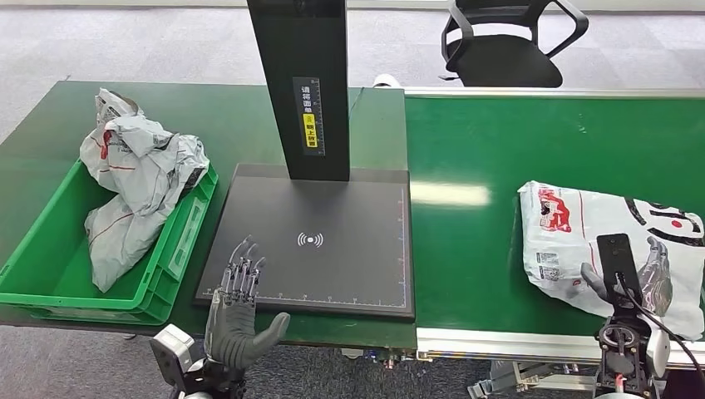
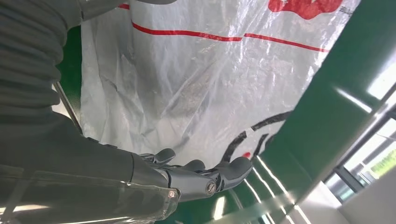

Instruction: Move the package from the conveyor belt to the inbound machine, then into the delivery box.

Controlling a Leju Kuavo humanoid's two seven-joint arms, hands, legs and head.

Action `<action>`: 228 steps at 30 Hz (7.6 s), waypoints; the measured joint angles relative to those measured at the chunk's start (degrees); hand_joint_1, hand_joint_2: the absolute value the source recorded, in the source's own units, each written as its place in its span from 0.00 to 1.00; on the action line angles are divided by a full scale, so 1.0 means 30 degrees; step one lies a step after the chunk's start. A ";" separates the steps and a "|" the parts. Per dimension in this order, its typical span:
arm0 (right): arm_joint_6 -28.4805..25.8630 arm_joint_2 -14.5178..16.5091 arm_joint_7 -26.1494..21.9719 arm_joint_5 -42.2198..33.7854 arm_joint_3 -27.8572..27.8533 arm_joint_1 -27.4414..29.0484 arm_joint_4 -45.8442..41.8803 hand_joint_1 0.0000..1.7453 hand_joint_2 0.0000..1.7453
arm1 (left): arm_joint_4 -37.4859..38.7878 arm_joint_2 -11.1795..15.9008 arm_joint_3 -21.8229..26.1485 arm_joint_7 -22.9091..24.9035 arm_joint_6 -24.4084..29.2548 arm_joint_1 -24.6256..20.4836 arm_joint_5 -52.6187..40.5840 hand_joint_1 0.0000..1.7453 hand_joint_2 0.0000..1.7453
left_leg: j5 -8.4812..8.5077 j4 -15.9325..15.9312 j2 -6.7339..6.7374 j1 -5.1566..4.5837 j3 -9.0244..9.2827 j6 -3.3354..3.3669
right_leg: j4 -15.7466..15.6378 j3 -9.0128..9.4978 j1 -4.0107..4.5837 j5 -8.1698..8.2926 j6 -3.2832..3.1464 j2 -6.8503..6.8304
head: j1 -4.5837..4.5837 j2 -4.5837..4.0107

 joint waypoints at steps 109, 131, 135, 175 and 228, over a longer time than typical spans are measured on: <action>-0.0808 0.6155 -0.5407 -0.9057 1.9581 0.0825 -0.0463 0.00 1.00 | -0.2528 -0.0388 0.3076 -0.2851 1.4279 0.0470 -0.0360 0.00 1.00 | 0.0014 -0.0020 -0.0026 0.0052 -0.0018 -0.0021 | 0.0014 -0.0004 0.0064 -0.0028 -0.0022 -0.0039 | 0.0006 0.0000; 0.3605 0.6011 -0.8047 -1.7154 1.7470 0.5632 -0.9480 0.00 1.00 | -0.2403 0.0264 -0.0265 0.0432 1.4726 0.0381 -0.9267 0.00 1.00 | 0.0007 -0.0016 -0.0032 0.0036 -0.0032 -0.0017 | 0.0006 -0.0028 0.0042 -0.0031 -0.0020 -0.0053 | 0.0009 0.0000; 0.3906 0.5953 -0.8076 -1.7327 1.6857 0.6188 -1.0734 0.00 1.00 | -0.1836 0.0618 -0.1250 0.0652 1.4666 0.0192 -0.9411 0.00 1.00 | 0.0008 -0.0017 -0.0038 0.0041 -0.0030 -0.0017 | 0.0006 -0.0028 0.0048 -0.0030 -0.0021 -0.0054 | 0.0005 0.0000; 0.8538 0.6883 -0.7365 -1.9982 1.3255 0.6854 -1.3192 0.00 1.00 | 1.4449 0.3100 -0.3091 0.7071 1.1673 -0.9842 -1.7779 0.22 1.00 | 0.0096 -0.0040 -0.0040 0.0065 0.0181 -0.0070 | 0.0012 0.0204 0.0086 0.0028 -0.0094 -0.0059 | -0.0005 0.0000; 0.8084 0.6998 -0.7369 -2.0237 1.2523 0.8064 -1.3765 0.00 1.00 | -0.3924 0.4861 0.8229 -0.2832 0.7686 -0.5298 0.5732 0.96 1.00 | 0.0093 -0.0039 -0.0020 0.0074 -0.0083 -0.0081 | 0.0028 -0.0099 0.0092 0.0017 -0.0095 -0.0047 | -0.0005 0.0000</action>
